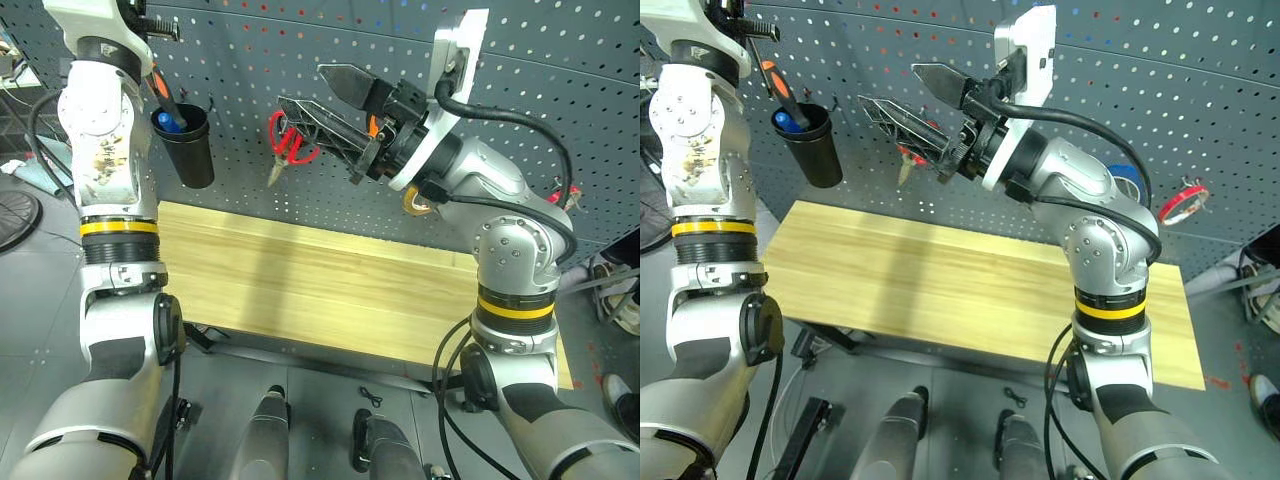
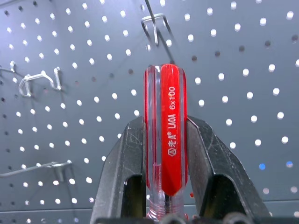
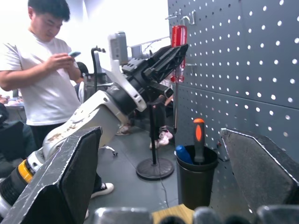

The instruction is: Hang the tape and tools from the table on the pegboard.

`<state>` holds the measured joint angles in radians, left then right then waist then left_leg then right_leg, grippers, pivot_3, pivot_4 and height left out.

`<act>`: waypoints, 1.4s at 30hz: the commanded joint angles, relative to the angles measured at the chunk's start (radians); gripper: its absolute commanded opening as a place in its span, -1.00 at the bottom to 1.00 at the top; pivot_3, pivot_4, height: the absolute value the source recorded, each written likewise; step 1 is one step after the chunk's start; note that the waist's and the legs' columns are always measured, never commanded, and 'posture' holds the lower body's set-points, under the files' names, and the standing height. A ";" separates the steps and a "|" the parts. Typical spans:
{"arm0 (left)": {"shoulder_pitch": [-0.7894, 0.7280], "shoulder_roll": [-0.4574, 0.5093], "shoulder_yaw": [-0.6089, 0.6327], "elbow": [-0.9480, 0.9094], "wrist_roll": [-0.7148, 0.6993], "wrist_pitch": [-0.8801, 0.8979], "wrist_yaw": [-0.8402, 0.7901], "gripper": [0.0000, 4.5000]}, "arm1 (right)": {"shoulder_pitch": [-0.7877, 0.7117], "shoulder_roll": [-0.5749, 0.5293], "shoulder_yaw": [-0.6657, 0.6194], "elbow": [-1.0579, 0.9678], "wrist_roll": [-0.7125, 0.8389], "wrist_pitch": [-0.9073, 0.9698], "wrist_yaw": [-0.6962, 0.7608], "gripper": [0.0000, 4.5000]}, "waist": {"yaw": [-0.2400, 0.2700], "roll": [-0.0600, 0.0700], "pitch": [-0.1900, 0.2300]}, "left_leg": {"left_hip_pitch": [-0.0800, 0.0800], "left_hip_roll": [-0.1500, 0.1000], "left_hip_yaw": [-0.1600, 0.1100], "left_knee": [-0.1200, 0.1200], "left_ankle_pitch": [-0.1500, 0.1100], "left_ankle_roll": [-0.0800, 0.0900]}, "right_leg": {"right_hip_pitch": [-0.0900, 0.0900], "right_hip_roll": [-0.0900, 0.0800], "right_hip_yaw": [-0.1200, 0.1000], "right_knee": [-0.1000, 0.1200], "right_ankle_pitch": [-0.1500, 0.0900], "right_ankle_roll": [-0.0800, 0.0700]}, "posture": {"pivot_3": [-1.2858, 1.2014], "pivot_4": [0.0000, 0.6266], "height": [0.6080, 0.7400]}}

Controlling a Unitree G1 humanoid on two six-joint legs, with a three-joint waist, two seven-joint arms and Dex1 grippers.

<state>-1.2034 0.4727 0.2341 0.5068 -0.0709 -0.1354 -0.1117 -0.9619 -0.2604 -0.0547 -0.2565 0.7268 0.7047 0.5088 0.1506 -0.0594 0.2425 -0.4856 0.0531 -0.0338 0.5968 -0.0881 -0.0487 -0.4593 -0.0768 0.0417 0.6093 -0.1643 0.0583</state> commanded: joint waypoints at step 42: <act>0.038 -0.026 0.009 0.247 0.005 -0.094 0.143 0.33 | 0.035 -0.063 -0.004 -0.082 0.036 0.115 -0.064 1.00 | -0.055 0.014 0.026 | 0.000 0.001 -0.001 0.002 0.003 0.005 | 0.000 -0.001 0.001 0.003 -0.003 0.000 | 0.18 0.00 1.00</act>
<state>-1.1563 0.4385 0.2357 0.8169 -0.0622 -0.2151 0.0264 -0.9217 -0.3157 -0.0494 -0.3171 0.7516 0.8190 0.4390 0.0956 -0.0451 0.2680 -0.4855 0.0540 -0.0346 0.5984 -0.0851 -0.0437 -0.4593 -0.0774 0.0423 0.6128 -0.1669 0.0585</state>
